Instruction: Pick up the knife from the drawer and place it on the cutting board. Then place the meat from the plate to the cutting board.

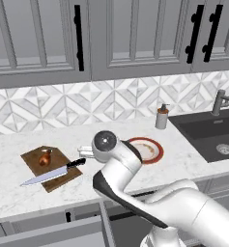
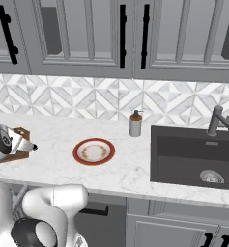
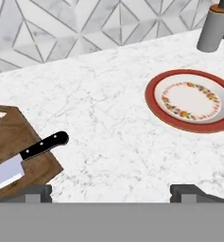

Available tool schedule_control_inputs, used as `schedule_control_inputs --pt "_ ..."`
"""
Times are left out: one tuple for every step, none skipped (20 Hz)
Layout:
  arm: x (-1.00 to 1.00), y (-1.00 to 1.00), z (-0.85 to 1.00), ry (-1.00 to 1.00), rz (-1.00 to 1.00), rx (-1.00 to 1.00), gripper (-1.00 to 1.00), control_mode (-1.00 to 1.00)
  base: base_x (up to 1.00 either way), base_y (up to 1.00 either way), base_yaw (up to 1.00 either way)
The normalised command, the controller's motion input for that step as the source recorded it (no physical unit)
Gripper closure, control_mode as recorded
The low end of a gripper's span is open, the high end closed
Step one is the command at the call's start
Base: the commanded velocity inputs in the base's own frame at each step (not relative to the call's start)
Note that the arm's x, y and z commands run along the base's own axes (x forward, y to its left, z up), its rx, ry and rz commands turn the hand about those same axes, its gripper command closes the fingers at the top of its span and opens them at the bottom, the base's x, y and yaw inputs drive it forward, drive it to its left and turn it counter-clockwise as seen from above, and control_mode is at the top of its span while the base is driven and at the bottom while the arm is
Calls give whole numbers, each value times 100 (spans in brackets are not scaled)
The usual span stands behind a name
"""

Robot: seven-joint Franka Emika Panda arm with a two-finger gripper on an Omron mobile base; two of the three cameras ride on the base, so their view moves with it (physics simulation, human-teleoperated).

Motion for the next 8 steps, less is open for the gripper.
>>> schedule_control_inputs --pt "0 0 0 0 0 0 -100 -100 0 0 0" --pt "0 0 0 0 0 0 -100 -100 0 0 0" --pt "0 0 0 0 0 0 -100 -100 0 0 0" --pt "0 0 0 3 0 0 -100 -100 0 0 0" --pt "-19 -24 0 0 0 0 -100 -100 0 0 0" --pt "-54 -28 0 -8 0 0 -100 -100 0 0 0" --pt "-99 -48 0 -23 1 0 -100 -100 0 0 0" --pt "-100 -48 0 -27 5 0 -100 -100 0 0 0"
